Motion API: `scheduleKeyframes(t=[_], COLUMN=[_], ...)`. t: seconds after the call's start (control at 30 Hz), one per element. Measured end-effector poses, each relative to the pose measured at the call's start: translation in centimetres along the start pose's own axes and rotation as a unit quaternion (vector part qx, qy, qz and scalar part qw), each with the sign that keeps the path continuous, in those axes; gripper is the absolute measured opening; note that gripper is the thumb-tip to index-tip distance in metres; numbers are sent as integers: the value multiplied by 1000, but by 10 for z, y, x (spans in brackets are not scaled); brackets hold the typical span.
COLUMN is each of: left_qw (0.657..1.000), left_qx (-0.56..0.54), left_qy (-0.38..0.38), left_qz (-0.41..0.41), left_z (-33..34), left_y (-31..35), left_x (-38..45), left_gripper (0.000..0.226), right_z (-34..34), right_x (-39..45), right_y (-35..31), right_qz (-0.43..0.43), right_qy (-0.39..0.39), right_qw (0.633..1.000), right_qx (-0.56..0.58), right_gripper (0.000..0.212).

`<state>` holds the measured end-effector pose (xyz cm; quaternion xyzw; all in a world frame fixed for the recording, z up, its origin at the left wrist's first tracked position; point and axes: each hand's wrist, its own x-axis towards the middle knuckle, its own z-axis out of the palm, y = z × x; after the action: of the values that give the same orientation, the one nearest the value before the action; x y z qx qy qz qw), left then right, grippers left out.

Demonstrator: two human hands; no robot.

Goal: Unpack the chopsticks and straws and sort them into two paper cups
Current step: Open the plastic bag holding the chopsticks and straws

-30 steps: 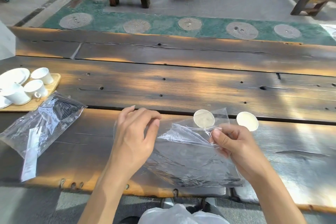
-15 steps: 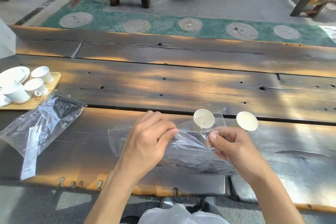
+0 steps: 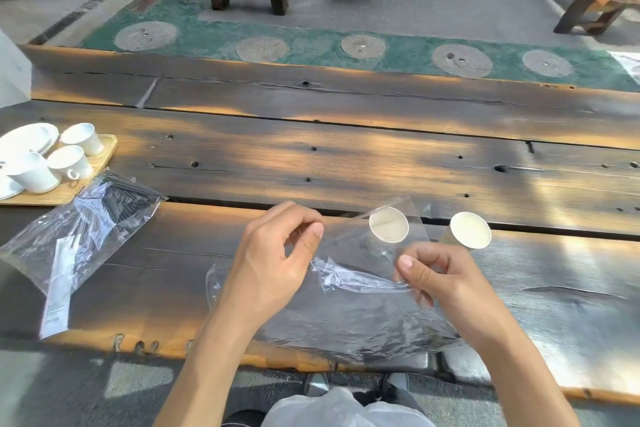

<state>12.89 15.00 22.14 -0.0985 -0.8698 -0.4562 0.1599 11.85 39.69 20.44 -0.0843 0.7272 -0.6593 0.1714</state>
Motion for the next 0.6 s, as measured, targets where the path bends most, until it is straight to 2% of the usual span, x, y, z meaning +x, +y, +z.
scheduleKeyframes(t=[0.23,0.43,0.53,0.6], left_qw=[998,972,951,930], left_qx=[6,72,24,-48], left_qy=[55,212,282,314], left_qz=[-26,-71,-125,-186], left_z=[-12,-28,-27,-18], left_y=[-4,-18,-25,-35], left_x=[13,14,10,7], left_gripper=[25,19,31,35], right_z=[-5,-2,2,6], right_x=[0,9,17,22], right_y=[0,-12,-29,-40], right_qz=[-16,-61,-101,-118], right_qy=[17,88,114,113], right_qw=[1000,988,972,961], right_qx=[-3,111,179,221], right_gripper=[48,42,26,21])
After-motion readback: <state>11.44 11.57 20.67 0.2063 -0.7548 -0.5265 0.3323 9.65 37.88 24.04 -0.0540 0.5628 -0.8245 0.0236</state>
